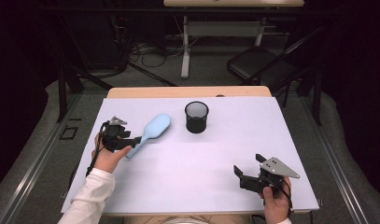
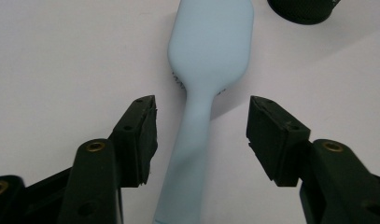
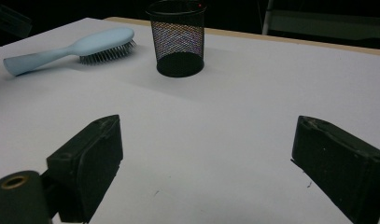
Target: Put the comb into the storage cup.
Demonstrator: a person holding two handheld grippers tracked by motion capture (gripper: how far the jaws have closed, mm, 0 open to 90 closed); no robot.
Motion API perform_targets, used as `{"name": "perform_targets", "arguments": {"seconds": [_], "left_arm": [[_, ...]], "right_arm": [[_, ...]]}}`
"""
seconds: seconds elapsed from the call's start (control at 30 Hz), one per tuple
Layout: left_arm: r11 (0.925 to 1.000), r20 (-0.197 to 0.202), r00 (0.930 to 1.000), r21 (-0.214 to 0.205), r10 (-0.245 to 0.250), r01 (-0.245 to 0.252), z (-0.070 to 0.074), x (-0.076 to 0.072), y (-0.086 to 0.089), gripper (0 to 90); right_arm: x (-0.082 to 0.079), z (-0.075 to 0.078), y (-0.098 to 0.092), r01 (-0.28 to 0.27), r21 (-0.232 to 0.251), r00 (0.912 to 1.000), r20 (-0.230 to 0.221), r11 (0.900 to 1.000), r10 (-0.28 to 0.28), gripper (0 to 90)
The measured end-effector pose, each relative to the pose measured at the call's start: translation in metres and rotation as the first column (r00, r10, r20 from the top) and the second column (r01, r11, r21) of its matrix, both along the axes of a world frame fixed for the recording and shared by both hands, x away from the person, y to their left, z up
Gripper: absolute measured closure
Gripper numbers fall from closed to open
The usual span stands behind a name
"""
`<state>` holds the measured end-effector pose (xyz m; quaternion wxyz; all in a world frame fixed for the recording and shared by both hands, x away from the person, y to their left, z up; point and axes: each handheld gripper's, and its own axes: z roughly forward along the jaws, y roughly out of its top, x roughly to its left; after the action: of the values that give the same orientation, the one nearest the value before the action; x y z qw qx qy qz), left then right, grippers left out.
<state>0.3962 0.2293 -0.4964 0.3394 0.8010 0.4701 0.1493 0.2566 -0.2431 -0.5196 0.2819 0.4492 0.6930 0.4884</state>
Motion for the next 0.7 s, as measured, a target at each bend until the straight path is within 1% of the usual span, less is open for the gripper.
{"name": "perform_targets", "arguments": {"seconds": [0.03,0.07,0.13,0.17,0.23,0.27,0.33,0.37,0.4,0.5,0.53,0.63,0.7], "left_arm": [[1.0,-0.001,1.0,-0.003,-0.004,0.004,0.001,0.001,0.0,41.4],[1.0,0.003,1.0,-0.005,-0.007,0.007,0.002,0.002,0.001,38.4],[1.0,-0.001,1.0,-0.007,-0.007,0.007,0.003,0.002,0.001,35.1],[0.9999,0.003,1.0,-0.011,-0.009,0.009,0.004,0.002,0.001,35.1],[0.9998,-0.002,0.9999,-0.015,-0.013,0.013,0.005,0.003,0.001,29.4],[0.9998,-0.003,1.0,-0.015,-0.009,0.009,0.006,0.004,0.001,29.4],[0.9998,0.002,0.9999,-0.01,-0.016,0.016,0.007,0.006,0.001,22.6],[0.9998,-0.006,0.9998,-0.01,-0.018,0.018,0.008,0.007,0.001,22.6],[0.9994,-0.008,0.9995,-0.018,-0.029,0.029,0.01,0.009,0.001,20.4],[0.999,-0.008,0.9993,-0.025,-0.036,0.036,0.011,0.01,0.001,16.2],[0.9988,-0.016,0.9989,-0.024,-0.043,0.043,0.012,0.012,0.0,15.5],[0.9984,-0.014,0.9985,-0.02,-0.052,0.052,0.014,0.014,-0.001,14.8],[0.9981,-0.016,0.9983,-0.026,-0.057,0.056,0.014,0.015,-0.001,13.3]], "right_arm": [[0.0,0.0,0.0,0.0,0.0,1.0,0.0,1.0,0.0,8.4],[0.0,0.0,0.0,0.002,0.0,1.0,-0.001,1.0,-0.002,8.4],[0.001,-0.001,0.0,0.003,0.001,1.0,-0.001,1.0,-0.003,8.4],[0.001,-0.001,0.0,0.003,0.001,1.0,-0.001,1.0,-0.003,8.4],[0.001,-0.001,0.001,0.002,0.004,1.0,-0.006,1.0,-0.002,8.4],[0.001,-0.001,0.001,0.002,0.004,1.0,-0.006,1.0,-0.002,8.4],[0.001,-0.001,0.001,0.001,0.003,1.0,-0.004,1.0,-0.001,8.4],[0.001,-0.001,0.001,0.001,0.003,1.0,-0.004,1.0,-0.001,8.4],[0.001,-0.001,0.001,0.001,0.003,1.0,-0.004,1.0,-0.001,8.4],[0.001,-0.001,0.001,0.001,0.005,1.0,-0.005,1.0,-0.001,8.4],[0.001,-0.001,0.001,0.002,0.005,1.0,-0.005,1.0,-0.001,8.4],[0.001,-0.001,0.001,0.002,0.004,1.0,-0.005,1.0,-0.002,8.4],[0.001,-0.001,0.001,0.002,0.002,1.0,-0.008,1.0,-0.002,8.4]]}}
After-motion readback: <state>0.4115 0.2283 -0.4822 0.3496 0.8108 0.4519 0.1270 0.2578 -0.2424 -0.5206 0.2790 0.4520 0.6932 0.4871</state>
